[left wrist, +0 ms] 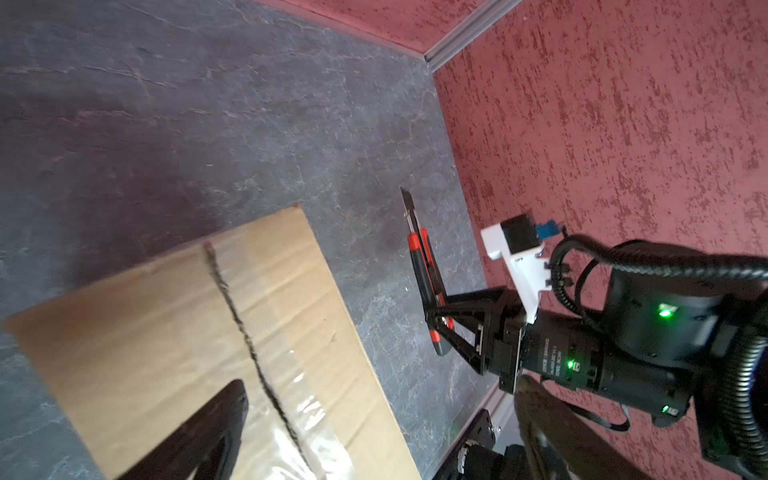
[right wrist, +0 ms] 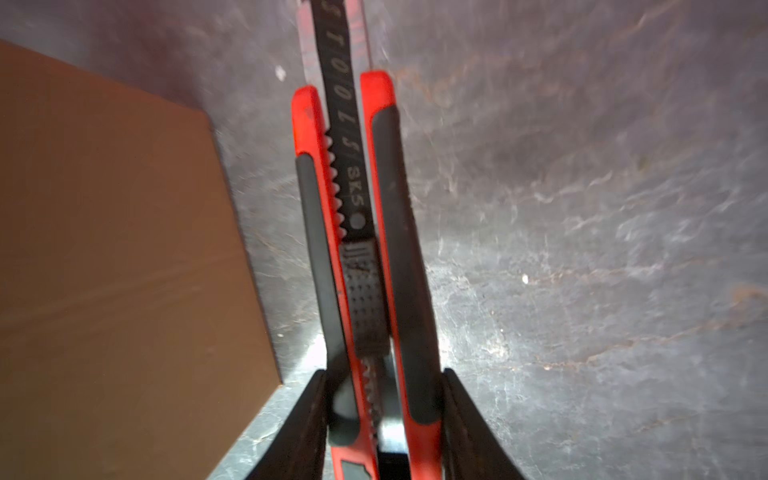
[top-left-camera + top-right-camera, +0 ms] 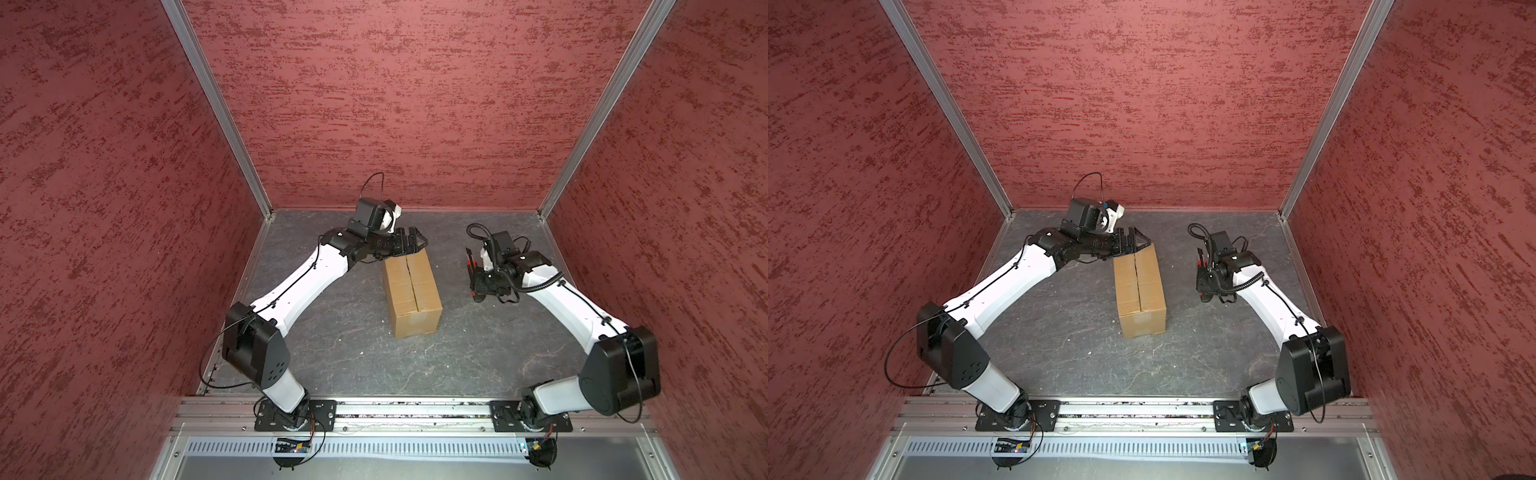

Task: Unpack the express box
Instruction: 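Raise both grippers above the box's far end, bringing them together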

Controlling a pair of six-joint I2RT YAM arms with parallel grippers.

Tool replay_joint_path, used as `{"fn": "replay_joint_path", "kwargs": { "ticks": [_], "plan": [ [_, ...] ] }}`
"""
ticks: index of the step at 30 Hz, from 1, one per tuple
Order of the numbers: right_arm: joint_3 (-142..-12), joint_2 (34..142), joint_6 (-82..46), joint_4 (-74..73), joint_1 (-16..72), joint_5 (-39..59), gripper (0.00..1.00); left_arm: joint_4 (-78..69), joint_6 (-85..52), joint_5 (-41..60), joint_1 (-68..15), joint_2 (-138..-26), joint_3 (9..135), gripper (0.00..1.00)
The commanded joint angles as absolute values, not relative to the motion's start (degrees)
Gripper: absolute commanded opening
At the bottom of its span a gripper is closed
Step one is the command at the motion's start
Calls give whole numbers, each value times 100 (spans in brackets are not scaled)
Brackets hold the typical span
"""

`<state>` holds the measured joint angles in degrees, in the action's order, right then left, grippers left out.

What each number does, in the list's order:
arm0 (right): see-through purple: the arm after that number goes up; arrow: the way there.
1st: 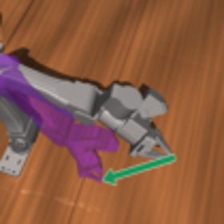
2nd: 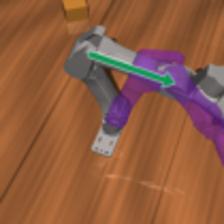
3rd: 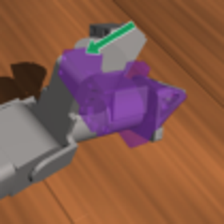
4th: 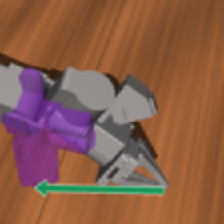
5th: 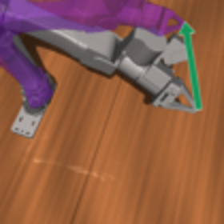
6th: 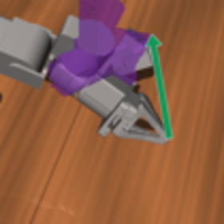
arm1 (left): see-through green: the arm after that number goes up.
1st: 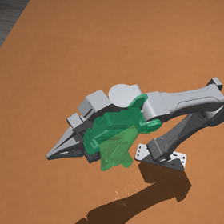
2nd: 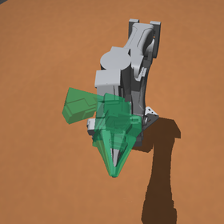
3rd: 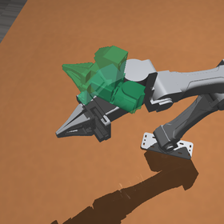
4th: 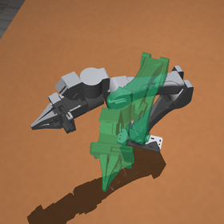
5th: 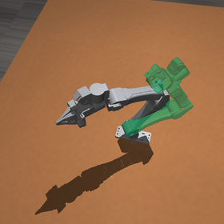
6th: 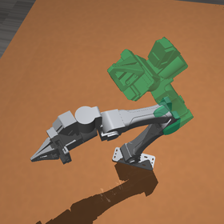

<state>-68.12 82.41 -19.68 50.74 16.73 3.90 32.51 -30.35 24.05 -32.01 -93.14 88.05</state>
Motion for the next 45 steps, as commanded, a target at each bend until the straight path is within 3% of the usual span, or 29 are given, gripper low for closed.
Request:
{"fn": "replay_joint_path", "kwargs": {
  "ticks": [1, 12, 30, 35, 45],
  "plan": [
    [-7249, 8086, -1768, 5385, 1703, 405, 9, 3349, -3051, 2419, -3405, -9492, 9040, 100],
    [-7946, 7846, -1626, 5433, 1703, 736, 9, 2404, -3543, 2619, -3681, -10456, 9717, 96],
    [-7957, 7631, -1582, 5248, 1731, 1041, 8, 937, -4051, 3017, -4038, -11749, 10500, 85],
    [-7954, 7614, -1582, 5185, 1757, 1115, 8, 747, -4174, 3047, -4093, -12075, 10798, 76],
    [-7902, 7639, -1581, 5128, 1784, 1109, 8, 589, -4339, 3216, -4140, -12380, 11129, 47]
  ]
}}
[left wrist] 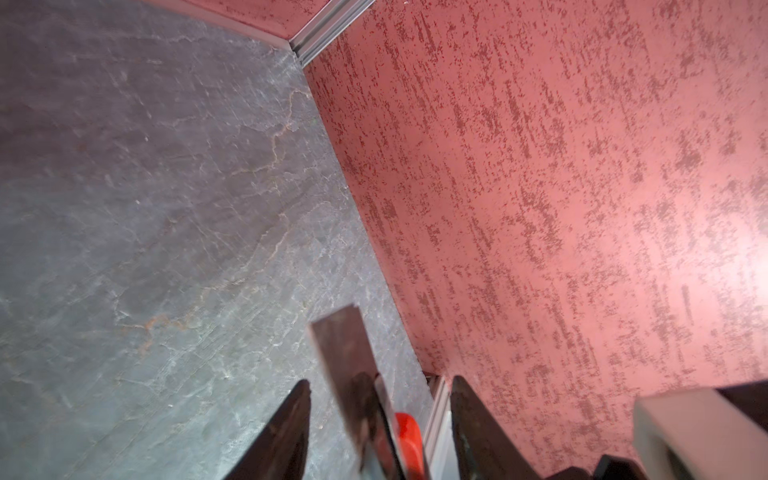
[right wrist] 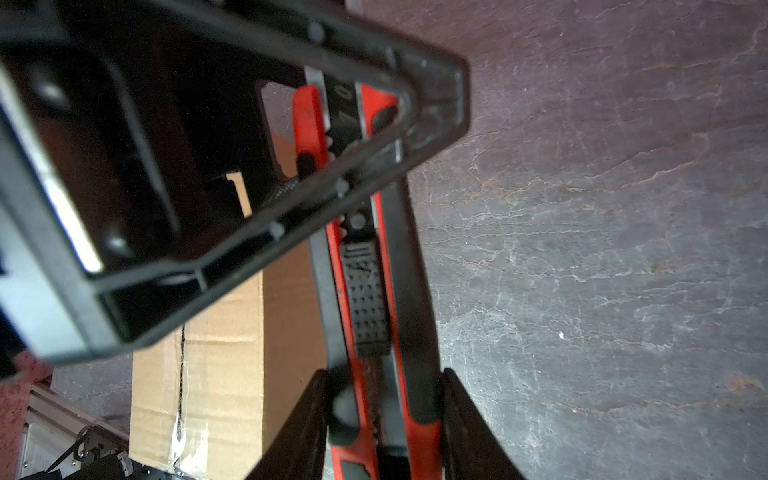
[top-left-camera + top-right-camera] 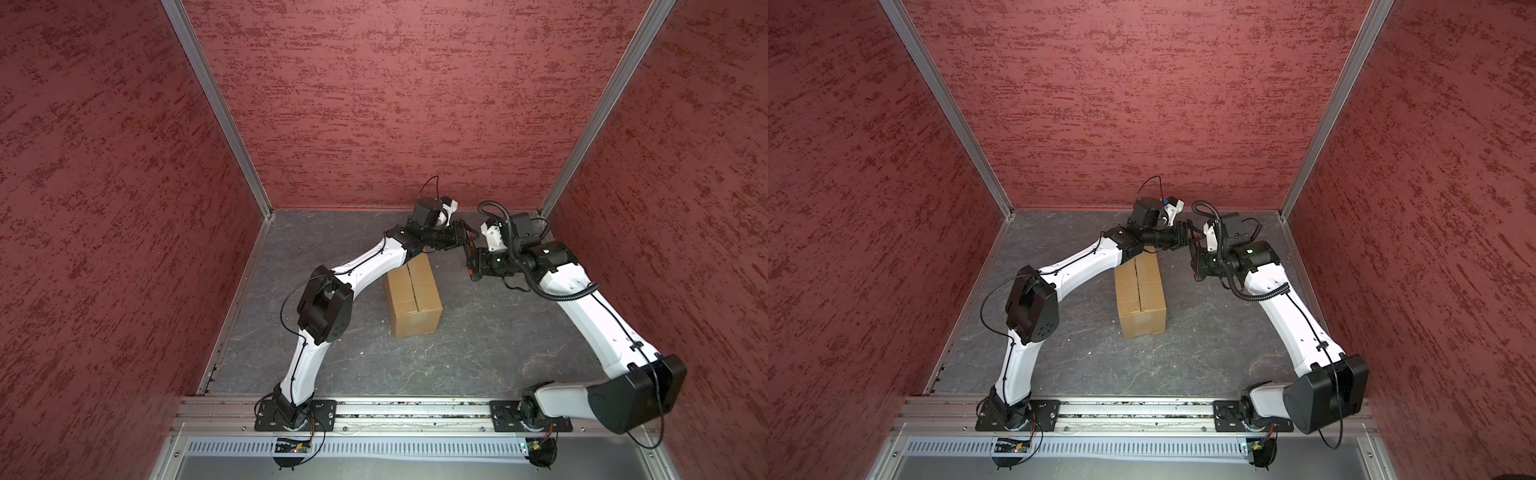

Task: Unpack the express box
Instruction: 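Raise both grippers above the box's far end, bringing them together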

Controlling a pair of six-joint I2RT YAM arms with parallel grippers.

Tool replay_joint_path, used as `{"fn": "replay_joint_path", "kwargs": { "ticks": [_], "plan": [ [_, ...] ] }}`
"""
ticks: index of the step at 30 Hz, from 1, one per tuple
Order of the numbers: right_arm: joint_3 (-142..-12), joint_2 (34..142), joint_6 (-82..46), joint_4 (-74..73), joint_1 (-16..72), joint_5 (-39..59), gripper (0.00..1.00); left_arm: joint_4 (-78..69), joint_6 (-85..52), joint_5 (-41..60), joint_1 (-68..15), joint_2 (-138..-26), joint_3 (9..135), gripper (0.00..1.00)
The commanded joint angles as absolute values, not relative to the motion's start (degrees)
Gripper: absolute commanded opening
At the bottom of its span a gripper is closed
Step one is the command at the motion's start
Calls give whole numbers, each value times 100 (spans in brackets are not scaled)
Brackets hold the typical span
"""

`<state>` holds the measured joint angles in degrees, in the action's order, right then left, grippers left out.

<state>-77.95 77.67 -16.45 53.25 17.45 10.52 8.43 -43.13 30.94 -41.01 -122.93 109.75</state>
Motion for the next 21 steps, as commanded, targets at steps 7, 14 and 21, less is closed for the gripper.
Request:
{"fn": "replay_joint_path", "kwargs": {
  "ticks": [7, 14, 21],
  "plan": [
    [-7867, 7717, -1600, 4971, 1784, 1134, 8, 416, -4468, 3347, -4106, -12390, 11009, 30],
    [-7847, 7726, -1659, 4830, 1780, 1143, 8, 265, -4622, 3447, -4025, -12437, 10936, 10],
    [-7768, 7674, -1735, 4707, 1782, 1164, 11, 186, -4691, 3532, -3964, -12438, 10882, 0]
  ]
}}
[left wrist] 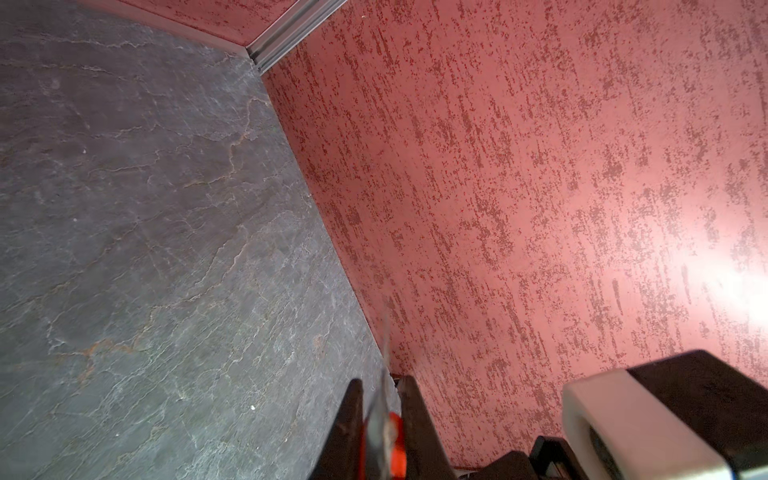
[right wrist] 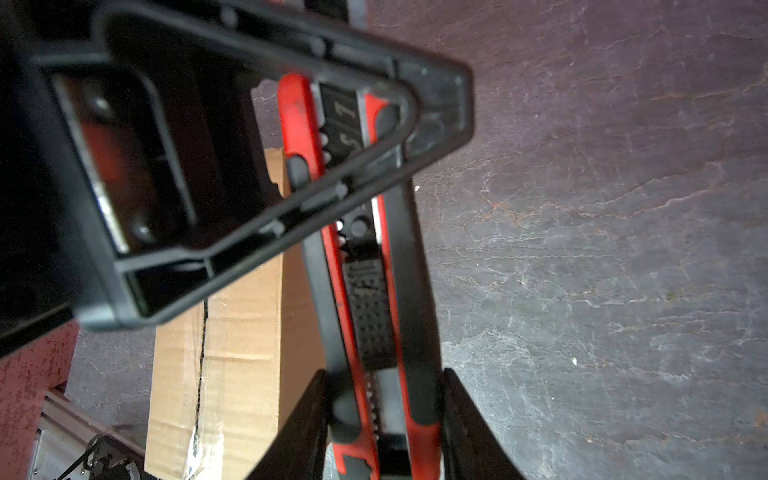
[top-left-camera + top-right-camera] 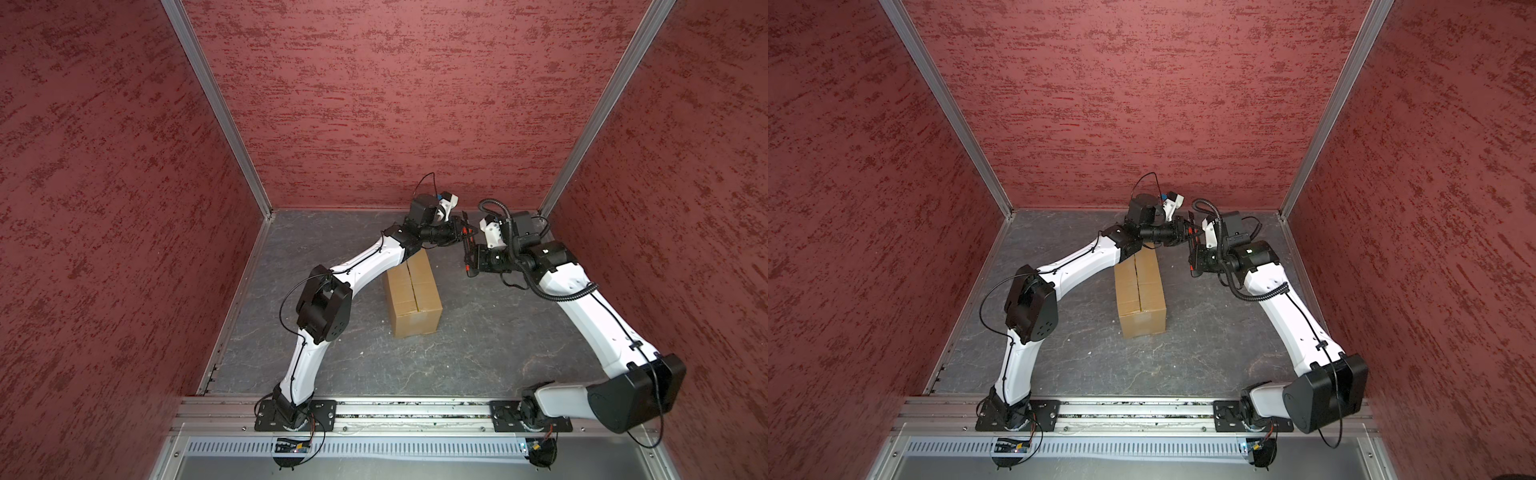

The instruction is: Unpack the express box

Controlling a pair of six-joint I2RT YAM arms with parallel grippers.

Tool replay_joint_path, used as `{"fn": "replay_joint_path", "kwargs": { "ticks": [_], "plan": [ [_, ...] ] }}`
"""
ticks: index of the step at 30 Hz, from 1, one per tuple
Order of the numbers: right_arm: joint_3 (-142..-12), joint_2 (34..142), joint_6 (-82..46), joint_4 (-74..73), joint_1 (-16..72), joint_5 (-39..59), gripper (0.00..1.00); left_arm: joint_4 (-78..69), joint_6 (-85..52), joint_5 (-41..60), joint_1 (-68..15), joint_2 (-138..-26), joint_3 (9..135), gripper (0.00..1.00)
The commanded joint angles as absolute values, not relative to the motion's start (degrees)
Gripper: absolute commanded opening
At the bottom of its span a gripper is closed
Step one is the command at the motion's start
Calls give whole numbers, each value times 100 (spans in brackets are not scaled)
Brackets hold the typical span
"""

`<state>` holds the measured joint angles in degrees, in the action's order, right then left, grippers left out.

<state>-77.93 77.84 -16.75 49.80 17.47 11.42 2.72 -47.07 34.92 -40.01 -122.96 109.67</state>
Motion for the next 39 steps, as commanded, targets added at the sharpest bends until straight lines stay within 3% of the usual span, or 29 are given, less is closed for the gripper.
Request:
{"fn": "replay_joint_path", "kwargs": {
  "ticks": [1, 9, 13, 27, 39],
  "plan": [
    [-7746, 7656, -1754, 4682, 1784, 1160, 14, 160, -4710, 3533, -3955, -12437, 10851, 0],
    [-7305, 7314, -2084, 4100, 1784, 1311, 51, -173, -4882, 3604, -3807, -12320, 10666, 0],
    [-6998, 7103, -2303, 3614, 1784, 1436, 61, -273, -4871, 3572, -3727, -12185, 10560, 0],
    [-6317, 6641, -2809, 2274, 1773, 1828, 73, -495, -4882, 3491, -3373, -11824, 10474, 0],
    [-5423, 6556, -3845, 124, 1777, 2266, 72, -1006, -5106, 3285, -3028, -11542, 10177, 0]
  ]
}}
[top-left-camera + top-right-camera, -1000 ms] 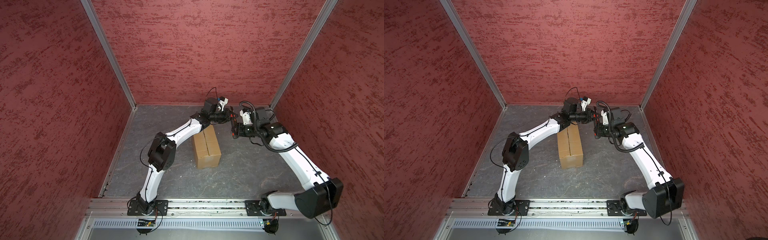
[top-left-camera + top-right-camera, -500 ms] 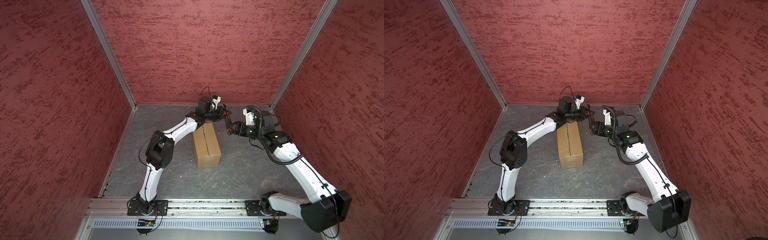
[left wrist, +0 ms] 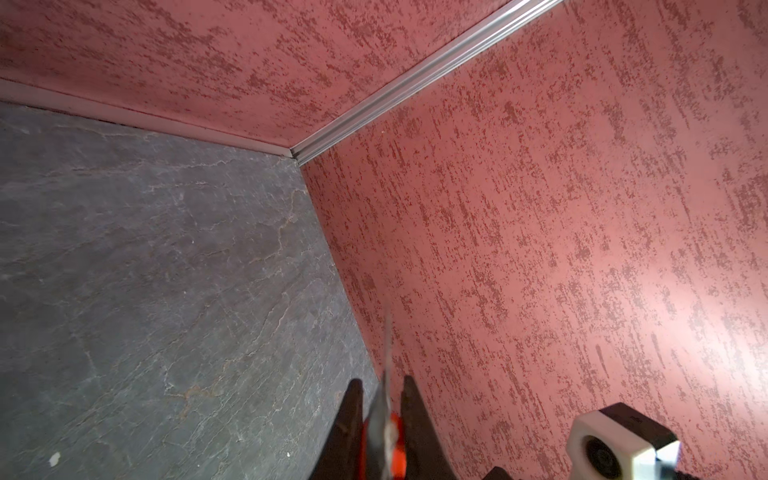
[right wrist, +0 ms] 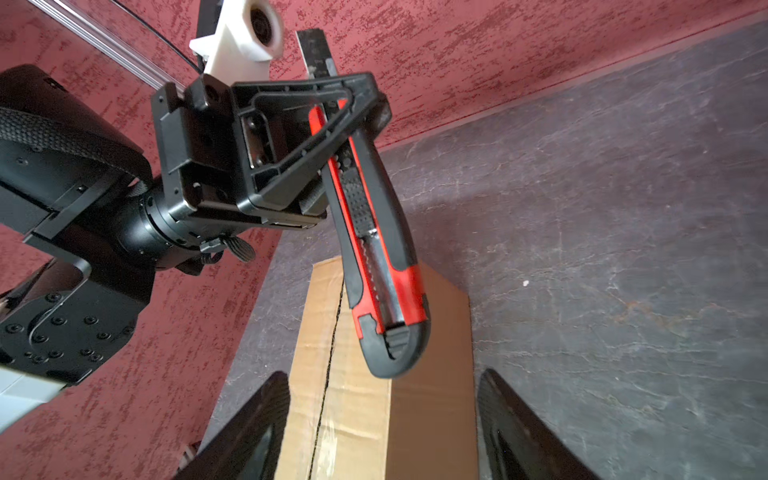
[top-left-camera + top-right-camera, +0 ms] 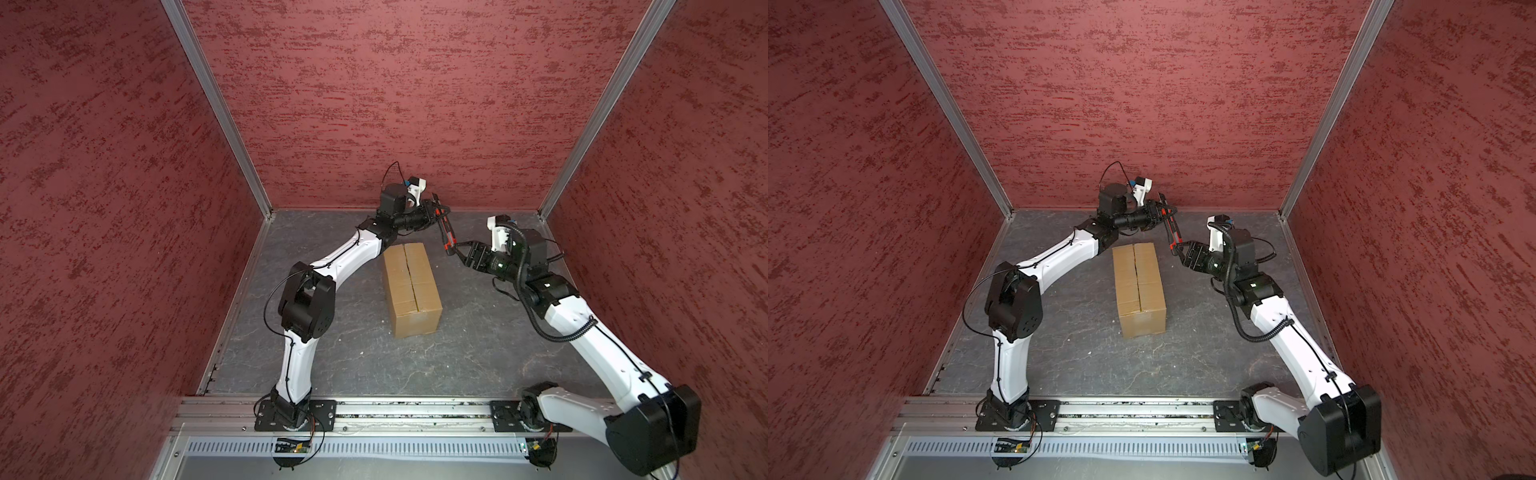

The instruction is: Unpack the express box

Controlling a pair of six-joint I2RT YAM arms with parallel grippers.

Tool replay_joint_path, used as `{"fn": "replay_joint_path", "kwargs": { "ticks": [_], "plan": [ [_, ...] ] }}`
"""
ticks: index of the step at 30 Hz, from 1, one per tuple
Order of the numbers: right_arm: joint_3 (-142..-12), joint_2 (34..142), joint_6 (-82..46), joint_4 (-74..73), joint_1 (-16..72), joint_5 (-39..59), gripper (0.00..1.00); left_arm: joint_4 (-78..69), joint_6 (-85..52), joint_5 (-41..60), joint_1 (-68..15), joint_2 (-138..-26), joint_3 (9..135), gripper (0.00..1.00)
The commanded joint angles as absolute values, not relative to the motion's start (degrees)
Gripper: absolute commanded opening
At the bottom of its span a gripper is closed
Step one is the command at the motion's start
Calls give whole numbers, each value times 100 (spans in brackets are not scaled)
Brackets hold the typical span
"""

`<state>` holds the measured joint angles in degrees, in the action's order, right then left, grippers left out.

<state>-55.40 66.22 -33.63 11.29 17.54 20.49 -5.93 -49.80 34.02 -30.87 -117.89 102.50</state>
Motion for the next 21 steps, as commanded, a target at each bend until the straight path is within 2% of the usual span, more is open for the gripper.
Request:
{"fn": "replay_joint_path", "kwargs": {
  "ticks": [1, 9, 21],
  "plan": [
    [-5351, 6589, -3956, -59, 1784, 2285, 72, -1072, -5139, 3249, -3019, -11532, 10145, 0],
    [-4838, 6618, -4574, -1209, 1780, 2233, 71, -1908, -5691, 3012, -2962, -11513, 9899, 0],
    [-4877, 7005, -4929, -1829, 1793, 2096, 71, -3523, -6670, 2730, -3144, -11584, 9418, 0]
  ]
}}
